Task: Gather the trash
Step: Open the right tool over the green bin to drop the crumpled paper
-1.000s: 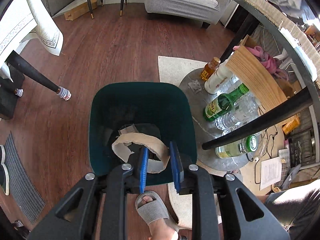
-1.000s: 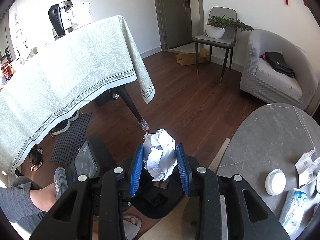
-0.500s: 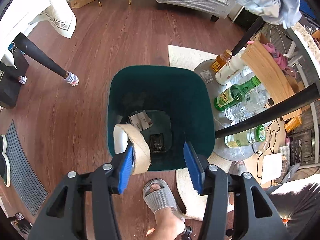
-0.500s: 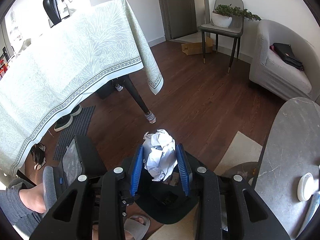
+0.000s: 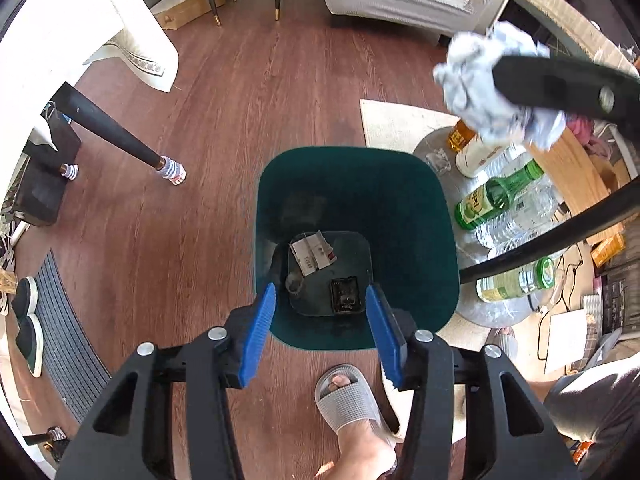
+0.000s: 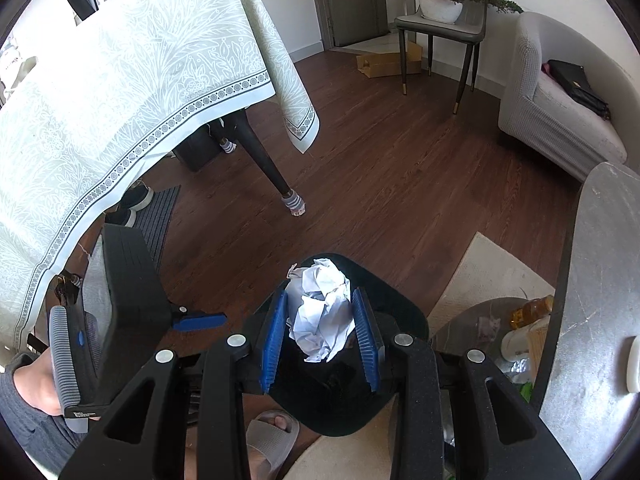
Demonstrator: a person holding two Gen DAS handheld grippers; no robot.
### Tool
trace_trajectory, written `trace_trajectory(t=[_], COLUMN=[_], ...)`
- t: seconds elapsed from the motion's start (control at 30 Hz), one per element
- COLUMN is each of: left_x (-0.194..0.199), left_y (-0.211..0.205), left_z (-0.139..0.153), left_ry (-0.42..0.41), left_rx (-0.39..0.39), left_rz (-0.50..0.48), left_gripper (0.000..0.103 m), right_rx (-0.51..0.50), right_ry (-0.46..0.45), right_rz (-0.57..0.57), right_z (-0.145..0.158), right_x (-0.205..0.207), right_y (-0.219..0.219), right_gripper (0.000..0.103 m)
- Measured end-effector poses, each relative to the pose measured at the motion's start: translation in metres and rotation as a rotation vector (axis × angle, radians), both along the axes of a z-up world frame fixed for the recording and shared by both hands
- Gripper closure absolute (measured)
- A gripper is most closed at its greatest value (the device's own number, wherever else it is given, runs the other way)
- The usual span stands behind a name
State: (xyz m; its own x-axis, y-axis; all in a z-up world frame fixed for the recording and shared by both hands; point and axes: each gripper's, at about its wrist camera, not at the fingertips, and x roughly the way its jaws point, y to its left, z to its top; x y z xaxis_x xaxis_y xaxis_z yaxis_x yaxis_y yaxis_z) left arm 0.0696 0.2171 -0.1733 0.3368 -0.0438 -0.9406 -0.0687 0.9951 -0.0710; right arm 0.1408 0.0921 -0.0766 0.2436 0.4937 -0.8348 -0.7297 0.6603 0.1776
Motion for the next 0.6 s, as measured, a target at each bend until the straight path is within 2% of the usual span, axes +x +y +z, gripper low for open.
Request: trace_trajectory(t=[0.17, 0.27, 0.43, 0.6], left_x=[-0.001, 0.0, -0.001, 0.002], left_y=[0.021, 0.027, 0.025, 0.018], left_z=[0.033, 0.056, 0.091, 0.113], left_ry=[-0.101, -0.175, -0.295, -0.353], left_rx=[-0.026, -0.041, -0.075, -0.107], left_rz=[0.085, 0.116, 0.132, 0.134], left_gripper=[0.073, 0.081, 0.084, 0.085], right_rx=[-0.051, -0.074, -0.122, -0.194], right_ry=[0.032, 0.043, 0.067, 0.1], right_rz=[0.023, 0.041, 0.066, 0.099], right_z=[-0.02, -0.028, -0.049, -0.077], right_x=[-0.009, -0.013, -0.018, -0.024], right_y=[0.006, 0.01, 0.017, 0.026], right_gripper=[0.069, 0.069, 0.068, 0.065])
